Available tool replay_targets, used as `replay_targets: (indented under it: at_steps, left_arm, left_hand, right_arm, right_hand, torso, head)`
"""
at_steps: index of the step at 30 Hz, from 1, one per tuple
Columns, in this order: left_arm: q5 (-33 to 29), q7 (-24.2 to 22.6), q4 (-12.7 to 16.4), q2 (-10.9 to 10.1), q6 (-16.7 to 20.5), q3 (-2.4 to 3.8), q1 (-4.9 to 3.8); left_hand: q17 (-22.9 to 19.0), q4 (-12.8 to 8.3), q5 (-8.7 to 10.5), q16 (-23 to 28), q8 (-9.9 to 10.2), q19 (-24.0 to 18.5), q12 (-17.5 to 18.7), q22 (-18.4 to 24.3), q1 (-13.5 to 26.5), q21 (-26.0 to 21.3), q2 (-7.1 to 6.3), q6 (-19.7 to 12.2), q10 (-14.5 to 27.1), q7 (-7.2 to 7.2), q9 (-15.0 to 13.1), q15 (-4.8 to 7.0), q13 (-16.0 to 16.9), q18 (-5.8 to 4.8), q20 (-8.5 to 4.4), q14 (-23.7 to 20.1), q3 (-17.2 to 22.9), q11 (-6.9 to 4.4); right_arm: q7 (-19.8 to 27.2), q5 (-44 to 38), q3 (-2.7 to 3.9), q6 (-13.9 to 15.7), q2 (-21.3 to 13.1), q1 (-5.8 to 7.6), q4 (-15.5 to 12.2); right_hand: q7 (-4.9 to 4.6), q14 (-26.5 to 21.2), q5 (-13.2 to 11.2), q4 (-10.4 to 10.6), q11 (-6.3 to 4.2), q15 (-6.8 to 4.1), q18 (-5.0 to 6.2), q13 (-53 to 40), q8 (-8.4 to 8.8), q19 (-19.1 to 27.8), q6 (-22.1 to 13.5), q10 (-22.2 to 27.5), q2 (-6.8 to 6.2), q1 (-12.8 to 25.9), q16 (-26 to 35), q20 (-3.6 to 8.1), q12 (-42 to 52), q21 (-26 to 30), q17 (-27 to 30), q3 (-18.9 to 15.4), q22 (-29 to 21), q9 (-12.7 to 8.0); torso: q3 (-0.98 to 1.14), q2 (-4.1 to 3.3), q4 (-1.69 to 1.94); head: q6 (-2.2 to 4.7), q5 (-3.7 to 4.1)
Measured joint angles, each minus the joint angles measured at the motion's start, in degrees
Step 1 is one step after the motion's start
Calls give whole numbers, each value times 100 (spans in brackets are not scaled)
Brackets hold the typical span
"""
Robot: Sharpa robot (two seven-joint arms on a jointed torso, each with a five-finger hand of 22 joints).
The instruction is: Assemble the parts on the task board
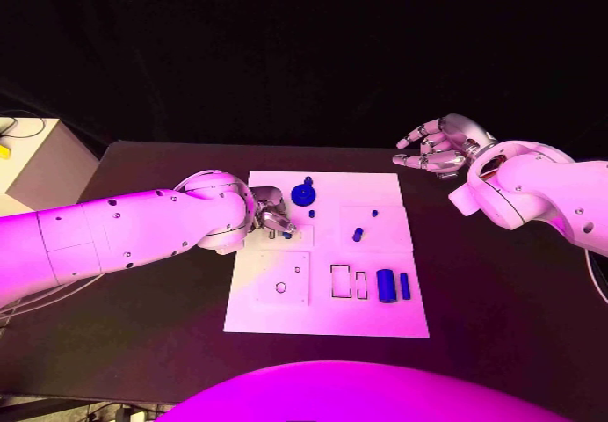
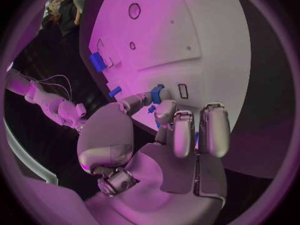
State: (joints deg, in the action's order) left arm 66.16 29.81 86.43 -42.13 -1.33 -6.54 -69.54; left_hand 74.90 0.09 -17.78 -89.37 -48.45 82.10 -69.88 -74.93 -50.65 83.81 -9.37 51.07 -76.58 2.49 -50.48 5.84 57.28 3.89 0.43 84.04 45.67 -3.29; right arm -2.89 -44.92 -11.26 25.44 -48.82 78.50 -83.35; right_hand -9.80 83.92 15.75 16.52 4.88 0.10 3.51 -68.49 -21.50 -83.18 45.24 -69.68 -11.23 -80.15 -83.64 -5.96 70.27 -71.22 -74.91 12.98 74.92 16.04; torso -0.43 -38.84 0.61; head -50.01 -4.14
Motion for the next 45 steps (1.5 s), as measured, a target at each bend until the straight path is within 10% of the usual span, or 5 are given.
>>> replay_targets:
  at_steps: [45]
  left_arm:
    - [-10,-9,-38,9,-93,-13,17]
  left_hand:
    - [0,372,15,0,43,20,-23,1,37,0,-129,291,-13,-231,14,19,36,0,-21,-21,-673,-9]
  right_arm:
    - [2,0,0,-1,-11,-7,-1]
  right_hand:
    - [20,0,0,0,0,0,0,7,0,0,-20,41,31,31,0,0,0,22,-4,0,-2,-6]
  torso:
    - [3,-3,-8]
  head:
    - [0,11]
